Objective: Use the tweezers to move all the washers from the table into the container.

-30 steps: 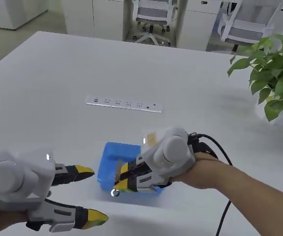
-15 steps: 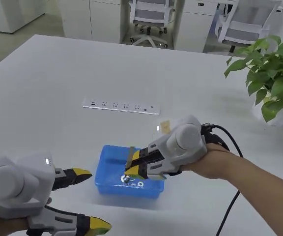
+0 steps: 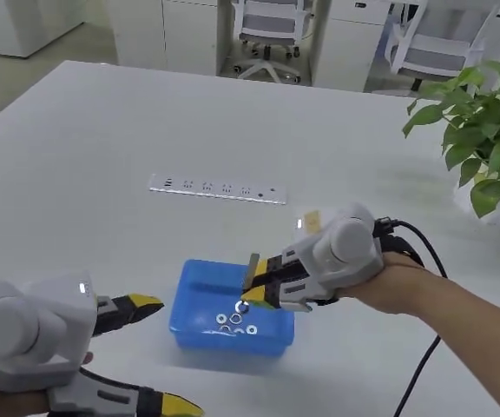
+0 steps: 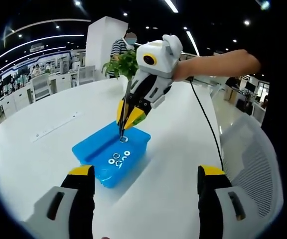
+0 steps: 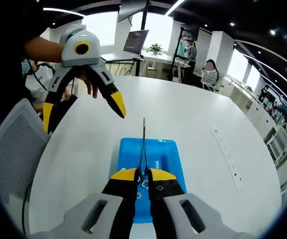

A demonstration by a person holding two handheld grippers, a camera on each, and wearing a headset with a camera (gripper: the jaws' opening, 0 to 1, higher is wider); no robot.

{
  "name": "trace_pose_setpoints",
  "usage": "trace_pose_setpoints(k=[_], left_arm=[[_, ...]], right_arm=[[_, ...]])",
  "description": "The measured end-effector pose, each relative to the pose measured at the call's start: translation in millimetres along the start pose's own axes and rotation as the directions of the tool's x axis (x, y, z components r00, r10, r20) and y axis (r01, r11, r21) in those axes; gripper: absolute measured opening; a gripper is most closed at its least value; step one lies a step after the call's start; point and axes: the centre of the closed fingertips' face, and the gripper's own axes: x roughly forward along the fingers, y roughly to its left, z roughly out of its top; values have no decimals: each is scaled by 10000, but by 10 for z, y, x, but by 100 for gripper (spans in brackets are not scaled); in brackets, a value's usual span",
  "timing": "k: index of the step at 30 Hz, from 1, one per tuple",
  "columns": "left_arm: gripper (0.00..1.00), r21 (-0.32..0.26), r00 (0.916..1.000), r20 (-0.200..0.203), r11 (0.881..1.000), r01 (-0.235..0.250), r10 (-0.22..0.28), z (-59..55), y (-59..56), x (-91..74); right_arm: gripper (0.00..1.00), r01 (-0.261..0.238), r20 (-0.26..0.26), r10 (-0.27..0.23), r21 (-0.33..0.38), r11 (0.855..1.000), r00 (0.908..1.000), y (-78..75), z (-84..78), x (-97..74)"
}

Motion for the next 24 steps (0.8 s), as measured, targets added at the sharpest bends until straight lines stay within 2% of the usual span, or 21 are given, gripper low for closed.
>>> trace_pose_setpoints(k=[9, 16, 24], left_arm=[[99, -20, 9999, 44, 9999, -112, 112, -5, 42, -24], [99, -63, 9998, 117, 9998, -164, 165, 12, 75, -33], [99, -57, 9999, -9, 9999, -129, 129, -12, 97, -16]], right_arm=[[9, 34, -244, -34, 3, 10000, 9997, -77, -143, 77], [9, 80, -415, -79, 31, 10000, 9991, -119, -254, 119], [9, 86, -649, -80, 97, 9999, 9979, -164, -384, 179]])
